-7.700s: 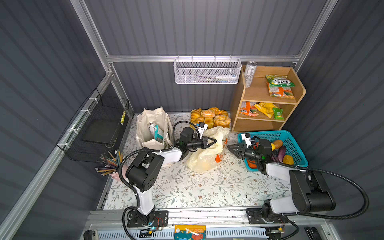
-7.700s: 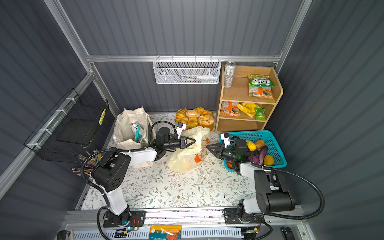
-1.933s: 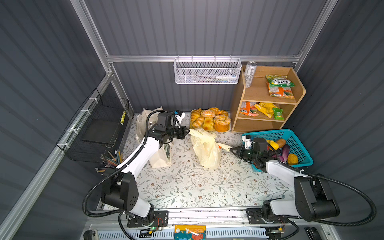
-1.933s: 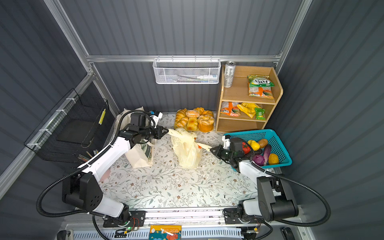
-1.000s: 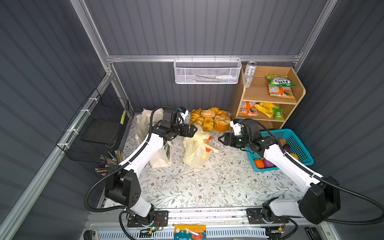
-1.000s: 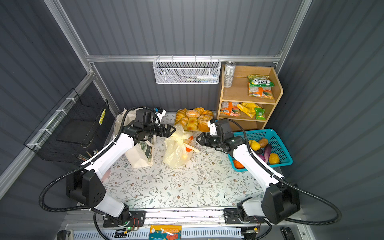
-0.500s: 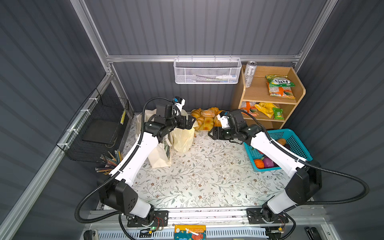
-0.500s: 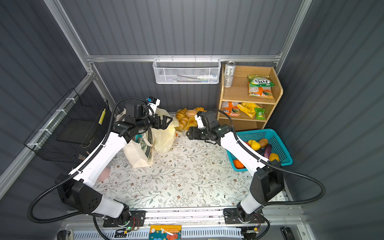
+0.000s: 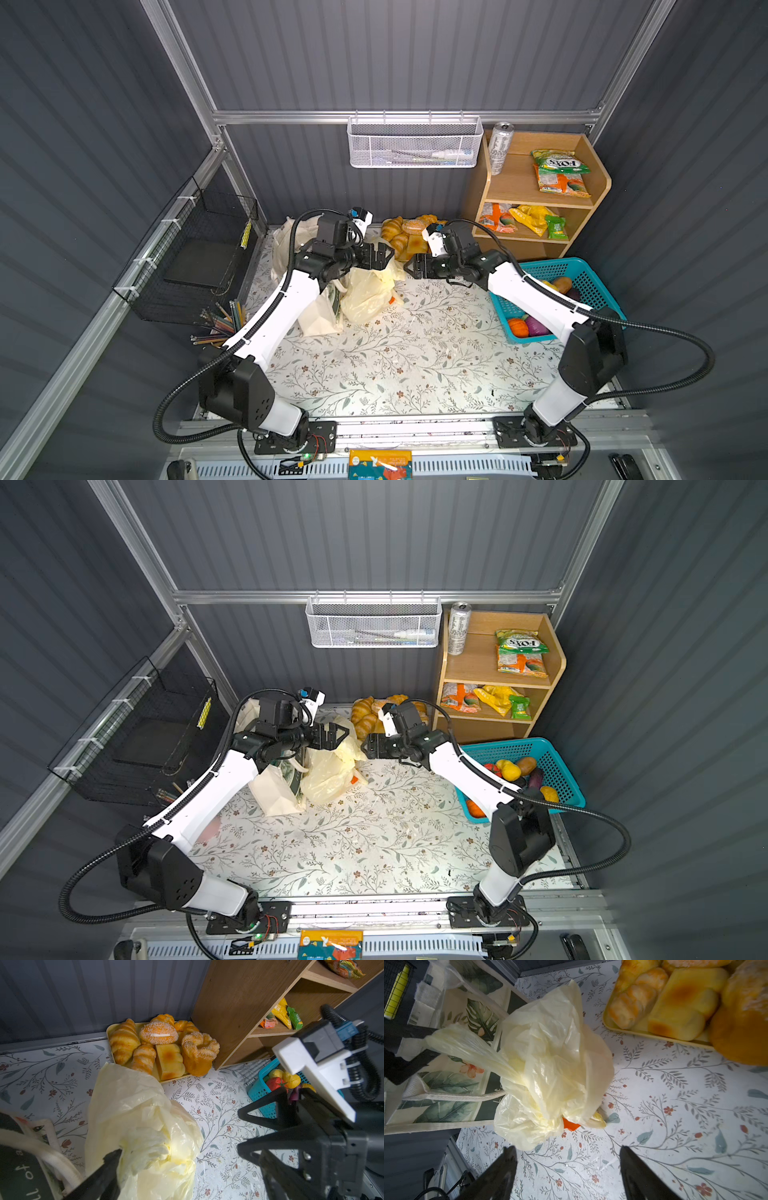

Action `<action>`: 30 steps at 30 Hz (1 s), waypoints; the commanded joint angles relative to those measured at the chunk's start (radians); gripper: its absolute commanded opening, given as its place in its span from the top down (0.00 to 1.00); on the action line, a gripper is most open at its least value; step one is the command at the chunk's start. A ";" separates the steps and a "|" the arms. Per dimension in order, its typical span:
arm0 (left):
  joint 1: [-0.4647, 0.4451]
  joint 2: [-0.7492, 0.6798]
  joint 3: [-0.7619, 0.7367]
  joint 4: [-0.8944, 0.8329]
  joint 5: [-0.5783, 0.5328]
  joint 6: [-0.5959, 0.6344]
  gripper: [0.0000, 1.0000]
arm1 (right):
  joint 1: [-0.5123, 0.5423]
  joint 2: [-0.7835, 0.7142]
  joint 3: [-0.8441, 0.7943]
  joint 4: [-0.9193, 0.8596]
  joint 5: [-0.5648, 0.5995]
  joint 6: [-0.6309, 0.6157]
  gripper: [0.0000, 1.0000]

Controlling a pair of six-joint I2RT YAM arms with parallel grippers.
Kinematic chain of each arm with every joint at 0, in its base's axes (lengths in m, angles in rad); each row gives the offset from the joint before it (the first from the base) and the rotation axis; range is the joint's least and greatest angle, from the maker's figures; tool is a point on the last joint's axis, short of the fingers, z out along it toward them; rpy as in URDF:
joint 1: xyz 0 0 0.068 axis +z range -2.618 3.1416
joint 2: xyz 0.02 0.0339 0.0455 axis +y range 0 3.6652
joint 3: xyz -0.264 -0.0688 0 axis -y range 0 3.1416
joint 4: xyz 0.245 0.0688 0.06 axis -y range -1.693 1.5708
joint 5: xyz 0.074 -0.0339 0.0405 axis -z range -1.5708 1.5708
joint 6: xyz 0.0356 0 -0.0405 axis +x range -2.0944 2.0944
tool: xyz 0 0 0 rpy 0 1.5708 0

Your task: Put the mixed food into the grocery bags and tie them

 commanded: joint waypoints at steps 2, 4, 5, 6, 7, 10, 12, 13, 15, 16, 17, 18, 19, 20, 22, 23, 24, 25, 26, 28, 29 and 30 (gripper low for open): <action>-0.007 -0.004 -0.005 0.019 0.028 -0.016 0.00 | 0.022 0.077 0.062 0.105 -0.036 -0.018 0.21; -0.007 0.002 -0.002 0.019 0.028 -0.017 0.00 | 0.029 0.119 0.088 0.110 -0.064 -0.026 0.21; -0.007 0.004 -0.003 0.019 0.028 -0.018 0.00 | 0.035 0.131 0.094 0.111 -0.073 -0.029 0.21; -0.007 0.007 -0.002 0.020 0.028 -0.018 0.00 | 0.039 0.137 0.093 0.120 -0.071 -0.036 0.20; -0.008 0.007 -0.003 0.021 0.028 -0.018 0.00 | 0.044 0.145 0.092 0.127 -0.065 -0.042 0.20; -0.008 0.012 -0.003 0.022 0.028 -0.020 0.00 | 0.052 0.180 0.114 0.116 -0.057 -0.057 0.20; -0.008 0.016 -0.002 0.023 0.028 -0.020 0.00 | 0.053 0.207 0.130 0.120 -0.016 -0.063 0.19; -0.008 0.018 -0.001 0.022 0.028 -0.020 0.00 | 0.055 0.221 0.139 0.122 -0.017 -0.065 0.19; -0.008 0.021 0.001 0.021 0.028 -0.020 0.00 | 0.062 0.250 0.161 0.126 -0.019 -0.072 0.19; -0.008 0.023 0.001 0.021 0.028 -0.020 0.00 | 0.066 0.263 0.171 0.126 -0.023 -0.073 0.19; -0.008 0.025 0.004 0.021 0.028 -0.020 0.00 | 0.071 0.280 0.186 0.118 -0.026 -0.075 0.19; -0.008 0.026 0.004 0.020 0.027 -0.020 0.00 | 0.077 0.293 0.196 0.116 -0.023 -0.077 0.19; -0.008 0.028 0.006 0.020 0.028 -0.020 0.00 | 0.082 0.301 0.199 0.117 -0.016 -0.076 0.19; -0.008 0.030 0.006 0.021 0.028 -0.020 0.00 | 0.087 0.311 0.201 0.120 -0.012 -0.073 0.19; -0.008 0.032 0.007 0.022 0.028 -0.020 0.00 | 0.090 0.329 0.204 0.127 -0.012 -0.065 0.24; -0.008 0.032 0.007 0.024 0.028 -0.020 0.00 | 0.090 0.334 0.201 0.136 -0.016 -0.062 0.27; -0.008 0.033 0.009 0.024 0.028 -0.022 0.00 | 0.091 0.339 0.196 0.145 -0.020 -0.059 0.29; -0.008 0.035 0.010 0.025 0.028 -0.020 0.00 | 0.091 0.342 0.191 0.152 -0.023 -0.053 0.32; -0.008 0.036 0.011 0.026 0.028 -0.020 0.00 | 0.092 0.342 0.187 0.158 -0.027 -0.047 0.36; -0.008 0.040 0.016 0.023 0.026 -0.017 0.00 | 0.092 0.342 0.177 0.166 -0.035 -0.039 0.47; -0.008 0.042 0.016 0.022 0.022 -0.012 0.00 | 0.092 0.338 0.170 0.172 -0.035 -0.034 0.56; -0.008 0.044 0.016 0.018 0.015 -0.005 0.00 | 0.091 0.334 0.163 0.177 -0.035 -0.031 0.67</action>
